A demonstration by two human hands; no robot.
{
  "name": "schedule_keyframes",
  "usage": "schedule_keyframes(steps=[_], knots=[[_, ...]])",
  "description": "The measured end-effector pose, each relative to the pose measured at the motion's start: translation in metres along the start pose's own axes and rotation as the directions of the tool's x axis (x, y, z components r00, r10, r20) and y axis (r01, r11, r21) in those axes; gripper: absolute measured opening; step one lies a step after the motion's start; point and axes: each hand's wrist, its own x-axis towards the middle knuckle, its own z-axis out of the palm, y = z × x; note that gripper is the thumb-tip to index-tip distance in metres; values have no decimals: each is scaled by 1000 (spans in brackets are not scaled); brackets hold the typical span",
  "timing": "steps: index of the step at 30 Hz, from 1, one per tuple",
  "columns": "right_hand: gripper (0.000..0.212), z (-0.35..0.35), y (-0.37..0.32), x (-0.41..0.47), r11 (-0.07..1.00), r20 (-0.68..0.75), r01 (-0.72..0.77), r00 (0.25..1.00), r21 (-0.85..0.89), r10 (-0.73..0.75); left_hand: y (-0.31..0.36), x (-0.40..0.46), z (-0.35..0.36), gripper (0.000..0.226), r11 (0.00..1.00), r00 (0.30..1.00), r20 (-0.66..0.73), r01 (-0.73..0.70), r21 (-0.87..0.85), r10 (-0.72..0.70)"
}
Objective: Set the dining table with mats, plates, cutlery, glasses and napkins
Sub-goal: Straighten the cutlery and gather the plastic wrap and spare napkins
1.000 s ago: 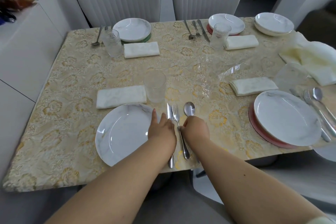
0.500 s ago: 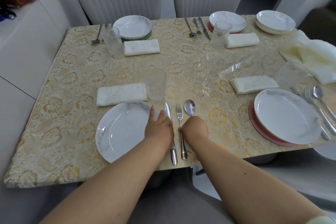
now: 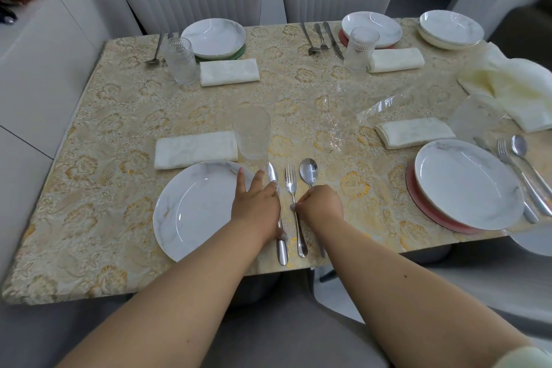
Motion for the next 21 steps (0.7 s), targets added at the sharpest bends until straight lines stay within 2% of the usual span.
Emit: schedule_keyframes(steps=[9, 21], knots=[[25, 1, 2, 0, 1000, -2, 0, 1000, 14, 0, 0, 1, 0, 92, 1000, 1000, -11, -7, -2, 7], [17, 1, 3, 1, 997, -17, -70, 997, 26, 71, 1, 3, 4, 87, 1000, 999, -30, -23, -17, 22]])
